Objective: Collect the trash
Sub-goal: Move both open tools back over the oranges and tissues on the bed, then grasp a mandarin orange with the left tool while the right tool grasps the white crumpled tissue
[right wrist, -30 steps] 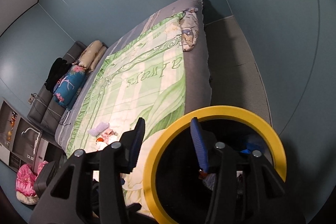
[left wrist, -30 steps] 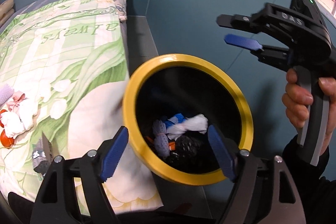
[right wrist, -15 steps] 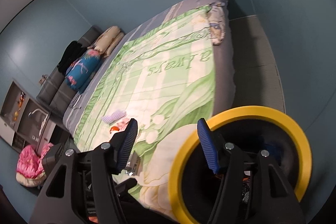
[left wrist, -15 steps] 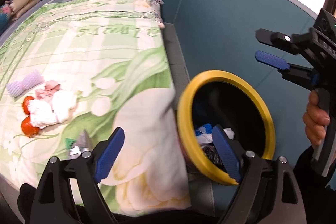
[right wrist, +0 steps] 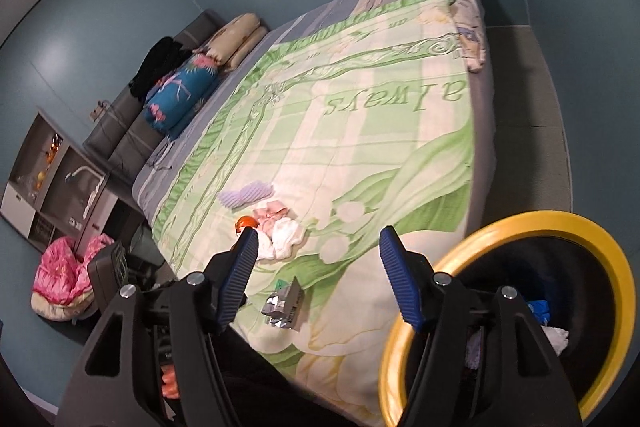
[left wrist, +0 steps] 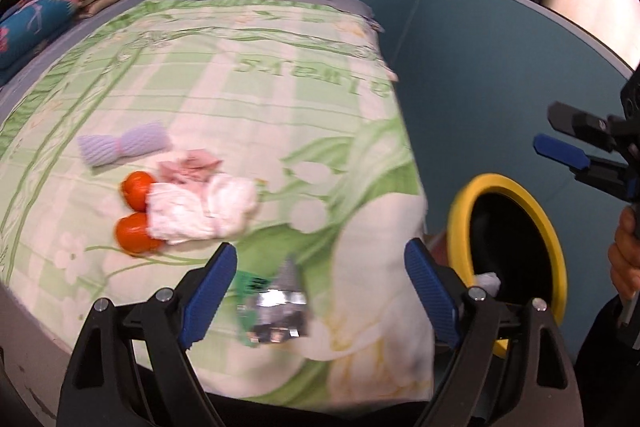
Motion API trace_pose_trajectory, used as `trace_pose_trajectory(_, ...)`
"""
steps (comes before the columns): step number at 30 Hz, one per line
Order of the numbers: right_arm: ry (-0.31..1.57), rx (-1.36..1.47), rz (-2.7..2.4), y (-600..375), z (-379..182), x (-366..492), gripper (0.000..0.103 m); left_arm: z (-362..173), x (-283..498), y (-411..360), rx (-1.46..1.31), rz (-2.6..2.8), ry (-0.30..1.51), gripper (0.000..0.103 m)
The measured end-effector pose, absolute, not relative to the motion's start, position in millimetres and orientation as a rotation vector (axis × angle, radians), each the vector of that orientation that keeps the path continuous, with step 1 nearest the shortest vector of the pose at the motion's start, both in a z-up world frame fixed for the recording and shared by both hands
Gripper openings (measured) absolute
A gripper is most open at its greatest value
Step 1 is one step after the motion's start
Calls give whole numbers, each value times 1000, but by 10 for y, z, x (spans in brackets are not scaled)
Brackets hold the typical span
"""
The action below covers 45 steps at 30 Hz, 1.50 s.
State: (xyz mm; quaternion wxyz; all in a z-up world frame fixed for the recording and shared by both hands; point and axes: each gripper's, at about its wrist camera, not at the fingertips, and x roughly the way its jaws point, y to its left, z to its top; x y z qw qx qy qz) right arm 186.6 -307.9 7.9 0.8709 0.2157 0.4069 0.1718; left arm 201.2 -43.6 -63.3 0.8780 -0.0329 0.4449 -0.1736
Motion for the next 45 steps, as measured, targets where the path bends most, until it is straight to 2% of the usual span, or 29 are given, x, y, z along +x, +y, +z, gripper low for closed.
trace_pose_trajectory(14,1019,386,452,-2203,-289,2474,60,-989,2284,575,-168,-181,961,82)
trace_pose_trajectory(24,1164,331,463,-1615,-798,2945,60,-1391,2495,1040,-198,-130,1034,82)
trace_pose_trajectory(42,1336,268,421,-1100,-1485,3395,60,-1734,2904,1181,-183,-144,1098,82)
trace_pose_trajectory(44,1346,262,414,-1074,-1530,3418,60,-1753,2944,1176,-177,-149,1100,79)
trace_pose_trajectory(45,1352,261,412,-1059,-1549,3425,60,-1769,2965,1174,-178,-154,1104,74)
